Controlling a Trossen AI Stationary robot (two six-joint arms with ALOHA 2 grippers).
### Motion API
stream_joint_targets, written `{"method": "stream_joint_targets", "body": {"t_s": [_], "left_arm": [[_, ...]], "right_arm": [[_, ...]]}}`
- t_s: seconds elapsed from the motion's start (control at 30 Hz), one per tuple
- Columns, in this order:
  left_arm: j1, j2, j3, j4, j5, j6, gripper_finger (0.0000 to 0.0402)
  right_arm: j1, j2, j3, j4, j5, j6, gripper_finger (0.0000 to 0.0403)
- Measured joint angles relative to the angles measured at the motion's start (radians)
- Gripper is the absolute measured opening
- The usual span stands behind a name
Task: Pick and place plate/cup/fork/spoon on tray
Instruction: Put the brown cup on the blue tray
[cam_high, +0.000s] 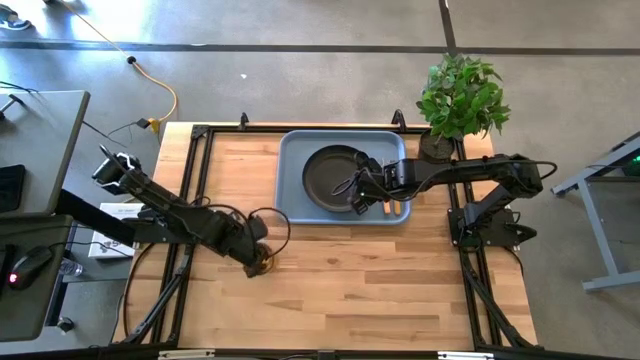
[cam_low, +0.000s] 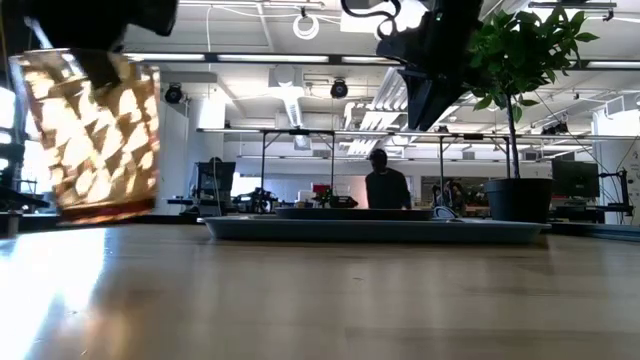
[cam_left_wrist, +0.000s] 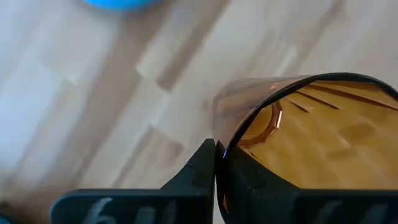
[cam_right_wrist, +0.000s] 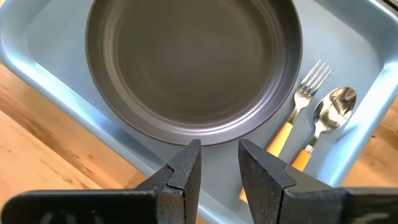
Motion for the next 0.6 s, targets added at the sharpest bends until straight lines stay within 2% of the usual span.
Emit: {"method": "stream_joint_targets", "body": {"t_s": [0.27, 0.43, 0.6], "left_arm": [[0.146, 0.0, 0.074, -0.011, -0.126, 0.076, 0.0004], [0.294, 0.0, 0.11, -0.02, -0.19, 0.213, 0.0004], [0.472, 0.0, 0.164, -0.017, -0.238, 0.416, 0.0004]], "right_arm": [[-0.028, 0.0, 0.0, 0.0, 0.003, -0.036, 0.0099], [-0.047, 0.0, 0.0, 0.0, 0.029, -0.032, 0.0099], [-0.073, 0.0, 0.0, 0.0, 0.029, -0.032, 0.0099]]}}
